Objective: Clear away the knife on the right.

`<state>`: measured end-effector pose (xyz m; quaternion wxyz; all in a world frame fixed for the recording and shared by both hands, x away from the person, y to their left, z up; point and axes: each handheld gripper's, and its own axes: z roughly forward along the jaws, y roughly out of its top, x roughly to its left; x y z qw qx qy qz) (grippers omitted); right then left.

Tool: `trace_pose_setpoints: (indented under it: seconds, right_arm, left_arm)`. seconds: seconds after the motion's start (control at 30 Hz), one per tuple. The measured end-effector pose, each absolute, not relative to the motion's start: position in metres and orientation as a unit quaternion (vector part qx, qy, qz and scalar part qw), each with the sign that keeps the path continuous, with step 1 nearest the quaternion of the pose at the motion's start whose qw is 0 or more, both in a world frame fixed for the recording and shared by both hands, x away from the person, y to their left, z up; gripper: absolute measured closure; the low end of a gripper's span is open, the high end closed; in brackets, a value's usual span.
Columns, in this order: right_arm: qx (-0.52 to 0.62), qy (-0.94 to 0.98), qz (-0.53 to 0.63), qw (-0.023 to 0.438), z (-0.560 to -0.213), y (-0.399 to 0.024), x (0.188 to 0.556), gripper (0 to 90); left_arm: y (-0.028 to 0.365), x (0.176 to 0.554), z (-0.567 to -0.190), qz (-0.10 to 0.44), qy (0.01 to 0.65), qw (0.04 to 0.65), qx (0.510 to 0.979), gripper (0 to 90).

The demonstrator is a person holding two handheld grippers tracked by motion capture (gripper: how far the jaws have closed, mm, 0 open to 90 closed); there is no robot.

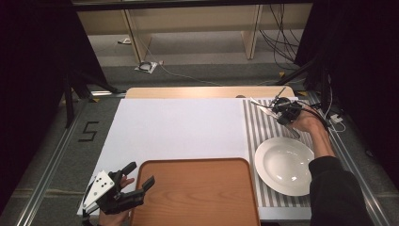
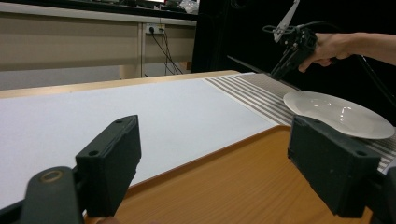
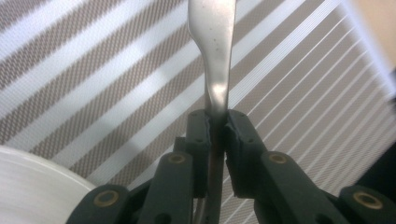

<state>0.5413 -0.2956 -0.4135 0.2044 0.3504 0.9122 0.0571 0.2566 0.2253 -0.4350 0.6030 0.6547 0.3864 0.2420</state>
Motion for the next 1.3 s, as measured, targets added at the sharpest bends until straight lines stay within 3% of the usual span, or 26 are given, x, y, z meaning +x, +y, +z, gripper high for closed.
trace_pose_setpoints:
  seconds: [0.37, 0.87, 1.3]
  right_arm:
    - [0.331, 0.898, 0.168, 0.236, -0.376, -0.279, 0.51, 80.8]
    - [0.329, 0.865, 0.327, 0.19, -0.348, -0.26, 0.449, 80.8]
    - [0.309, 0.852, 0.397, 0.146, -0.356, -0.241, 0.395, 80.7]
  left_arm:
    - [0.226, 0.256, -0.435, 0.244, 0.388, 0.603, 0.653, 17.4]
    - [0.225, 0.256, -0.435, 0.245, 0.388, 0.601, 0.654, 17.4]
    - [0.224, 0.256, -0.434, 0.248, 0.386, 0.603, 0.653, 17.5]
